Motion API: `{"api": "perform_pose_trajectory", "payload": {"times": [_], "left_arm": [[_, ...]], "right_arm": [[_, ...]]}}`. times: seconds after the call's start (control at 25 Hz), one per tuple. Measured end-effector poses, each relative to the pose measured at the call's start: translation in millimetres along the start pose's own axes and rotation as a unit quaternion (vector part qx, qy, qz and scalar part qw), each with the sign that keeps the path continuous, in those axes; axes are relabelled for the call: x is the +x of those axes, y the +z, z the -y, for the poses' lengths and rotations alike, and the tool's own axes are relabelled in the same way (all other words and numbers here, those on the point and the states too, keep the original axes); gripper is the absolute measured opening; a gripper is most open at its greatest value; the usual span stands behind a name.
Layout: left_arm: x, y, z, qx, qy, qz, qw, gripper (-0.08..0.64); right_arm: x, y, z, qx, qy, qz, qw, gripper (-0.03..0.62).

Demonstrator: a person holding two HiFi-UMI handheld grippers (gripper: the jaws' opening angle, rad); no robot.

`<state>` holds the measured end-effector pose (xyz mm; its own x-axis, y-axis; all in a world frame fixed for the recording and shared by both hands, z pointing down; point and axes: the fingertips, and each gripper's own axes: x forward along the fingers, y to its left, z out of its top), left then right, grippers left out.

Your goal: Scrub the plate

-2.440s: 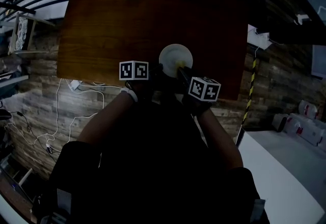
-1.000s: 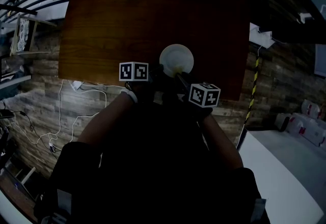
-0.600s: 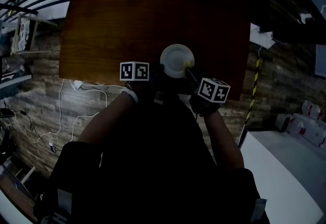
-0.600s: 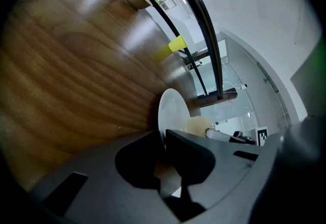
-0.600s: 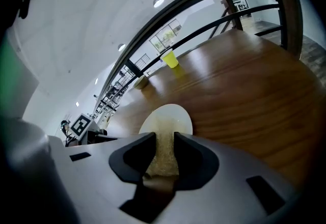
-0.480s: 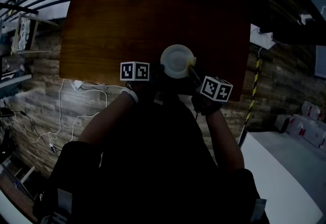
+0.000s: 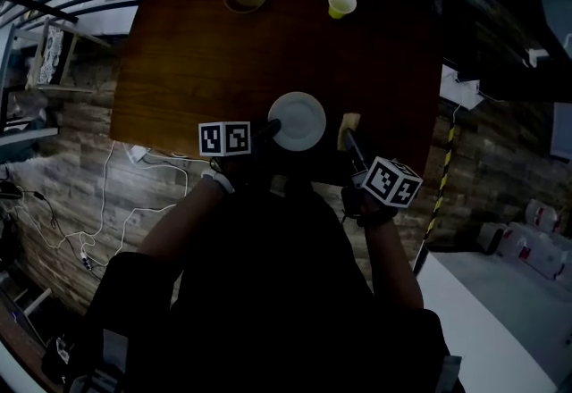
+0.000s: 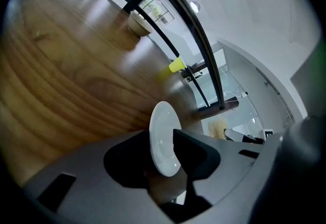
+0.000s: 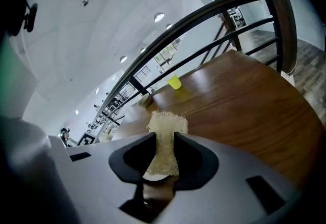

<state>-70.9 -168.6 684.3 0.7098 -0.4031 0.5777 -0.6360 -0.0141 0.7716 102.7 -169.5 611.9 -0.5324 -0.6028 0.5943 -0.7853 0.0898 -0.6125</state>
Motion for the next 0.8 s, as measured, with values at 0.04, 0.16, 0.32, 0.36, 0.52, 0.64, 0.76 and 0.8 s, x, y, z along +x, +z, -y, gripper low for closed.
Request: {"api": "perform_pose_trajectory", "payload": {"times": [0.04,0.16,0.32,0.36,0.52,0.64,0.76,0.8], "left_arm": [[-6.4,6.0,-1.3,-0.001,0.0,0.01,1.0,0.137],[-18.1,14.5,-5.8,0.002,0.004,0.023,0.9997,0.137],[-18.5,5.3,-9.1,0.003,0.011,0.011,0.9999,0.138],[-17.9,1.9,-8.9,0.002,0.012,0.009,0.9999,0.138],[-15.1,-11.2,-9.1,0.022,0.025,-0.016,0.9993,0.143],[-13.1,-20.7,-11.0,0.105,0.068,-0.06,0.9904,0.158],[-14.6,-27.9,-10.2,0.208,0.11,-0.098,0.967,0.176],[-15.1,-27.0,-6.6,0.231,0.113,-0.099,0.9613,0.181]], "right_arm": [[-2.1,2.0,-6.3,-0.003,0.005,0.003,1.0,0.12],[-6.8,6.0,-24.5,-0.013,0.02,0.008,1.0,0.12],[-10.2,11.2,-46.3,-0.017,0.038,0.012,0.999,0.12],[-10.8,11.9,-50.5,-0.016,0.042,0.013,0.999,0.12],[-11.0,12.2,-60.4,-0.019,0.048,0.013,0.999,0.12],[-13.3,11.5,-61.1,-0.02,0.045,0.01,0.999,0.12],[-20.3,8.8,-60.9,-0.021,0.041,0.009,0.999,0.12],[-22.1,8.7,-61.5,-0.023,0.041,0.01,0.999,0.12]]}}
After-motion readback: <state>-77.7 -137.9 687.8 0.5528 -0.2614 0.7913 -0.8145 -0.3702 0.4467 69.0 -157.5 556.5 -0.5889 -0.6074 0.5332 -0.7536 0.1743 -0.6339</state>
